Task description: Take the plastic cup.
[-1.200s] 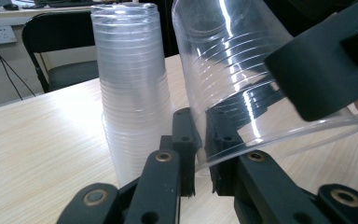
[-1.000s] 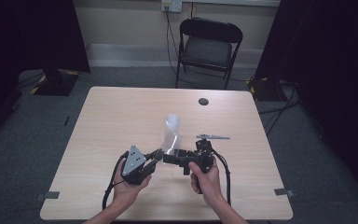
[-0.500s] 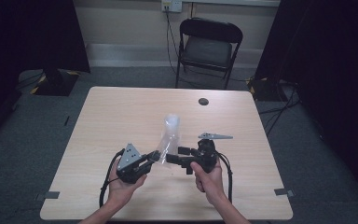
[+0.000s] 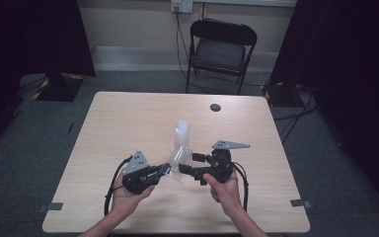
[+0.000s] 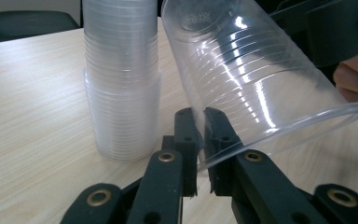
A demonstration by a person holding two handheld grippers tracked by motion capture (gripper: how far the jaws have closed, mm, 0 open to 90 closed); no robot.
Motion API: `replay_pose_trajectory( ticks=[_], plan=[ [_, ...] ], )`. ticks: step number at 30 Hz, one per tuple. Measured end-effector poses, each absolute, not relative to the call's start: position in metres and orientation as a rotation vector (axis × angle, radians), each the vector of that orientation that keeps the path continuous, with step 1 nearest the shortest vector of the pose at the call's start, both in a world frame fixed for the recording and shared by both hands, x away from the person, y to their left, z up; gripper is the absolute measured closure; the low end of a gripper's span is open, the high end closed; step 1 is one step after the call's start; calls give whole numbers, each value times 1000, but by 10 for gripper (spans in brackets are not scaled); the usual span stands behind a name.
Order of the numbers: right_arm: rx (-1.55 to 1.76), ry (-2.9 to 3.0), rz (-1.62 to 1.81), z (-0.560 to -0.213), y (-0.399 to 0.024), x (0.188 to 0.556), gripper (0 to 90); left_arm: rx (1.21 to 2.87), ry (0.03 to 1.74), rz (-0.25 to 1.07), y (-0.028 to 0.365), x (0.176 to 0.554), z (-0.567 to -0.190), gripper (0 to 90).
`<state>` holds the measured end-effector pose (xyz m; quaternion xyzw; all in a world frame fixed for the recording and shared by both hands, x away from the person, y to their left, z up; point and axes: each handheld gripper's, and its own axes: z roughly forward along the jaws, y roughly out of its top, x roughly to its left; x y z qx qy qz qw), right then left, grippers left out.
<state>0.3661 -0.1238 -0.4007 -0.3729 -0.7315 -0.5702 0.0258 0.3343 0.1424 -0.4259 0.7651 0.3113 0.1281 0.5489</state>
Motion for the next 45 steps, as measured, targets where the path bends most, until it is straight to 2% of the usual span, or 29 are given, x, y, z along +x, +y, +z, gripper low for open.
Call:
replay_pose_trajectory(
  ticks=[18, 21, 27, 45],
  plan=[
    [-1101, -2433, -1767, -411, -146, 349, 144, 1938, 722, 172, 138, 341, -431, 852],
    [-1083, -2492, -1727, -411, -147, 349, 177, 1967, 712, 154, 137, 342, -431, 852],
    [-1001, -2568, -1730, -409, -150, 346, 186, 2023, 690, 105, 133, 343, -435, 852],
    [-707, -2771, -1623, -406, -130, 341, 155, 2150, 662, -44, 124, 345, -446, 852]
  ],
)
